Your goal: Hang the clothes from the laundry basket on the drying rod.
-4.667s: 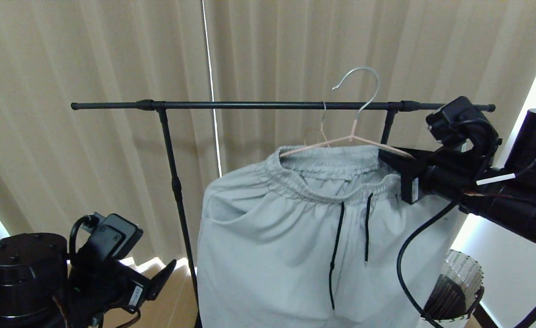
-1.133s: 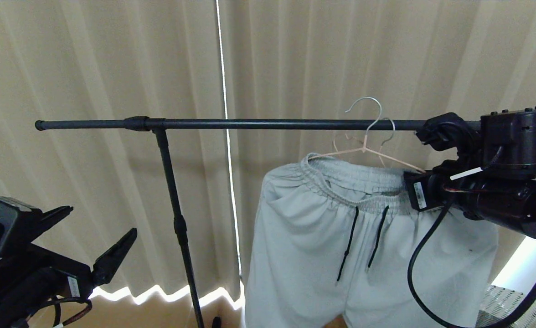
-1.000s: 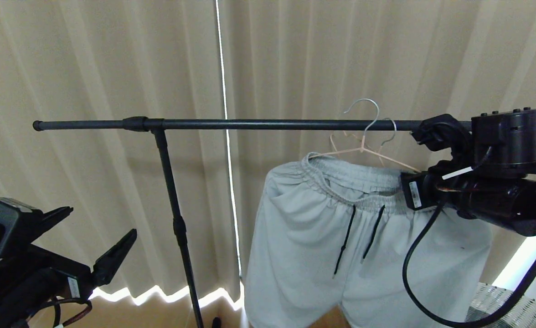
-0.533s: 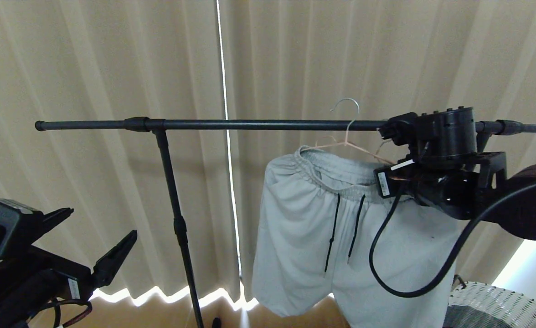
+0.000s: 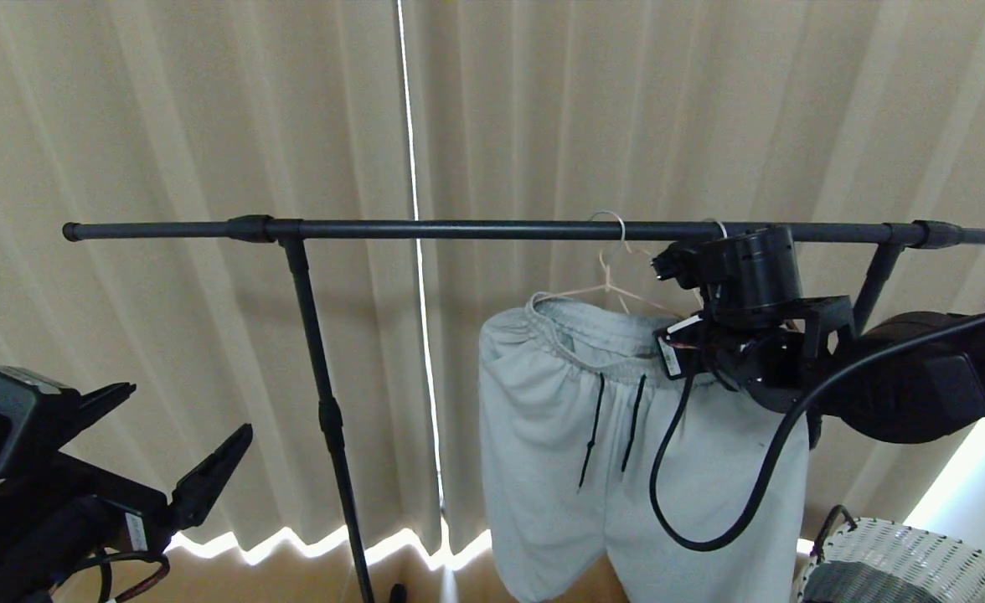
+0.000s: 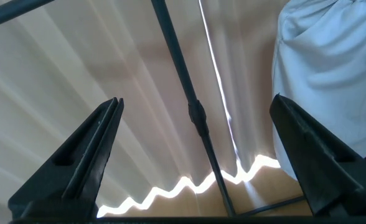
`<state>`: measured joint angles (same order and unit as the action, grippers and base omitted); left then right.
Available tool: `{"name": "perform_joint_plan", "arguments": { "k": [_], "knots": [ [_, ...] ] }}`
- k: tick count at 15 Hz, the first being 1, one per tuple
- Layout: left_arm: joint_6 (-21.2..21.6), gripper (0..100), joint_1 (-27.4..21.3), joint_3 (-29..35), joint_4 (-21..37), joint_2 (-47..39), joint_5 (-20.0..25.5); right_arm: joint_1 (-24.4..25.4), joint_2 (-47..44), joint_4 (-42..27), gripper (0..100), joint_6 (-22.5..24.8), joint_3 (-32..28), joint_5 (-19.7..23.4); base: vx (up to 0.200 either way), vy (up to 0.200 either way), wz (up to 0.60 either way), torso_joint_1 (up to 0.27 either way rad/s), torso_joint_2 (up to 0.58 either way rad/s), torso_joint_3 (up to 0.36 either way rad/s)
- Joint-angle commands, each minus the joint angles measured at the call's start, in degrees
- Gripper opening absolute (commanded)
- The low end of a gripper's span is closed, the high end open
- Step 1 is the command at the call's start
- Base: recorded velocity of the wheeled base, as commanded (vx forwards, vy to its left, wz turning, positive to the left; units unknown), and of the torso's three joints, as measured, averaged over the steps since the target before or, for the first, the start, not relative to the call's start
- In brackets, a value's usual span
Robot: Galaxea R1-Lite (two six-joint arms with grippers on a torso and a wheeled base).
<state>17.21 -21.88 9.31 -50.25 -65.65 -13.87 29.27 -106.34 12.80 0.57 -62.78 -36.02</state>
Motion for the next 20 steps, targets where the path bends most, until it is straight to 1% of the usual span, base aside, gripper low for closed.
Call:
{"name": "perform_joint_plan", "arguments": {
  "k": [1, 4, 6, 7, 10, 11, 12, 13, 15, 16, 18, 20],
  "knots": [
    [0.0, 100, 0.0, 0.0, 0.0, -0.1, 0.0, 1.4, -0.3, 0.0, 0, 0.0, 0.0, 0.0, 0.000, 0.000, 0.00, 0.000, 0.00, 0.000],
    [0.0, 100, 0.0, 0.0, 0.0, 0.0, 0.0, 3.1, -0.6, 0.0, 0, 0.0, -0.1, 0.0, 0.000, 0.000, 0.00, 0.000, 0.00, 0.000],
    [0.0, 100, 0.0, 0.0, 0.0, 0.0, 0.0, 3.3, -0.9, 0.1, 0, 0.0, -0.1, 0.0, 0.000, 0.000, 0.00, 0.000, 0.00, 0.000],
    [0.0, 100, 0.0, 0.0, 0.0, 0.0, 0.0, 3.4, -0.8, 0.1, 100, 0.0, -0.1, 0.0, 0.000, 0.000, 0.00, 0.000, 0.00, 0.000],
    [0.0, 100, 0.2, 0.0, 0.0, 0.0, -0.1, 3.4, 0.4, 1.0, 100, -1.5, 1.9, 0.4, 0.000, 0.000, 0.00, 0.000, 0.00, 0.000],
    [-0.1, 100, 0.2, 0.0, 0.0, 0.0, -0.1, 3.5, 1.1, 3.0, 100, -1.9, 3.3, 0.7, 0.000, 0.000, 0.00, 0.000, 0.00, 0.000],
    [-0.1, 100, 0.2, 0.0, 0.0, 0.0, -0.1, 3.5, 1.3, 6.0, 100, -1.8, 5.1, 1.8, 0.000, 0.000, 0.00, 0.000, 0.00, 0.000],
    [-0.1, 100, 0.2, 0.0, 0.0, -0.1, 0.0, 3.5, 1.3, 9.6, 100, -1.8, 6.9, 3.7, 0.000, 0.000, 0.00, 0.000, 0.00, 0.000],
    [-0.1, 100, 0.2, 0.0, 0.1, -0.1, 0.0, 3.4, 1.3, 16.6, 100, -1.5, 10.6, 8.8, 0.000, 0.000, 0.00, 0.000, 0.00, 0.000],
    [-0.2, 100, 0.2, 0.0, 0.1, -0.2, -0.1, 3.4, 1.3, 19.4, 100, -1.5, 11.5, 10.8, 0.000, 0.000, 0.00, 0.000, 0.00, 0.000],
    [-0.2, 100, 0.2, 0.0, 0.1, -0.4, 0.0, 3.4, 1.3, 23.0, 100, -1.5, 12.4, 13.4, 0.000, 0.000, 0.00, 0.000, 0.00, 0.000],
    [-0.2, 100, 0.2, 0.0, 0.1, -0.5, -0.1, 3.4, 1.4, 25.3, 100, -1.5, 12.9, 15.0, 0.000, 0.000, 0.00, 0.000, 0.00, 0.000]
  ]
}}
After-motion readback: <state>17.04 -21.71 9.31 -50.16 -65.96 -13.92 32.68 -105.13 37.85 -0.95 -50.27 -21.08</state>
